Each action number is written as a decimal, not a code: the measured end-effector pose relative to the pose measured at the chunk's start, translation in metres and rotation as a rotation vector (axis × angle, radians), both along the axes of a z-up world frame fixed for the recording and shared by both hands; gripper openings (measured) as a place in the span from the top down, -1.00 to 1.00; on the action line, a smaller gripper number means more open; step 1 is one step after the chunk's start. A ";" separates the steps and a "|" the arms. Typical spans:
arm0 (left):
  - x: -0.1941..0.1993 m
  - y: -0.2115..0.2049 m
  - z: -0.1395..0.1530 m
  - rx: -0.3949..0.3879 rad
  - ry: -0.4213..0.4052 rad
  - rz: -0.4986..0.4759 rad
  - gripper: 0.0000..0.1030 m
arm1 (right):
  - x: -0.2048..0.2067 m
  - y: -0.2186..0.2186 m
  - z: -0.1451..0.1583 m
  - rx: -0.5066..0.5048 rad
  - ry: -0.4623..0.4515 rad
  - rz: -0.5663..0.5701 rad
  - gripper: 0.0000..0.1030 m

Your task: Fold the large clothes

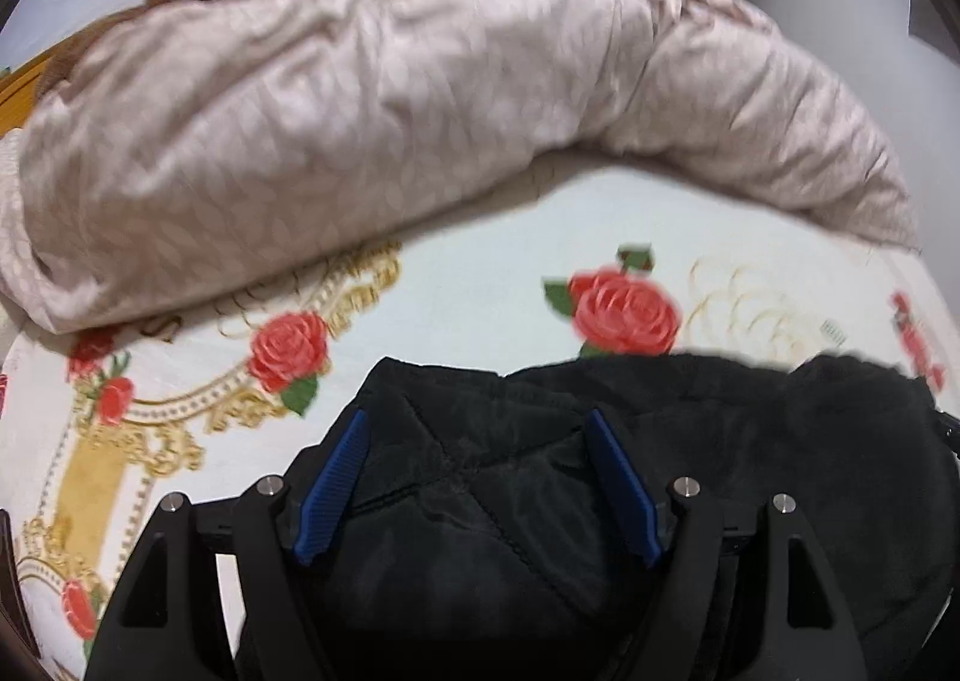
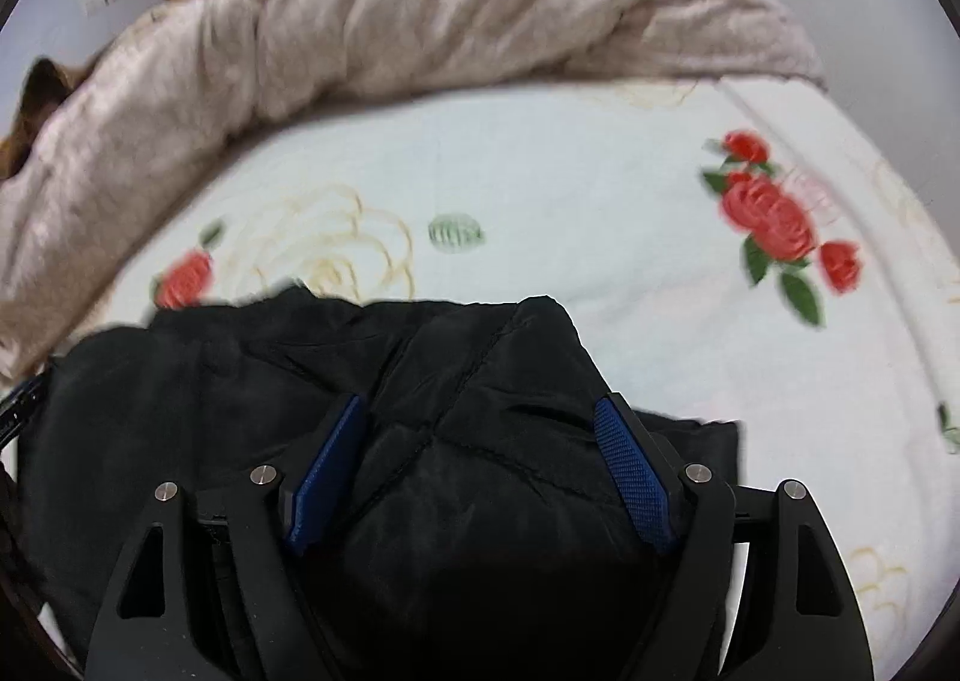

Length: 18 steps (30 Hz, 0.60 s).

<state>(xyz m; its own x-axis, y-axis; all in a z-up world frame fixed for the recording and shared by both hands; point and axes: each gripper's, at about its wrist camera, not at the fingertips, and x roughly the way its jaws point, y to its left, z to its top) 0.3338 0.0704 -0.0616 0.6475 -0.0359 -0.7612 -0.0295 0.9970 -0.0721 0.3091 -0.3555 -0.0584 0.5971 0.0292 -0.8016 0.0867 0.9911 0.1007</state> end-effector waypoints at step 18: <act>0.011 -0.121 -0.029 -0.044 0.046 -0.238 -0.51 | 0.011 0.055 -0.038 0.010 -0.010 0.156 -0.52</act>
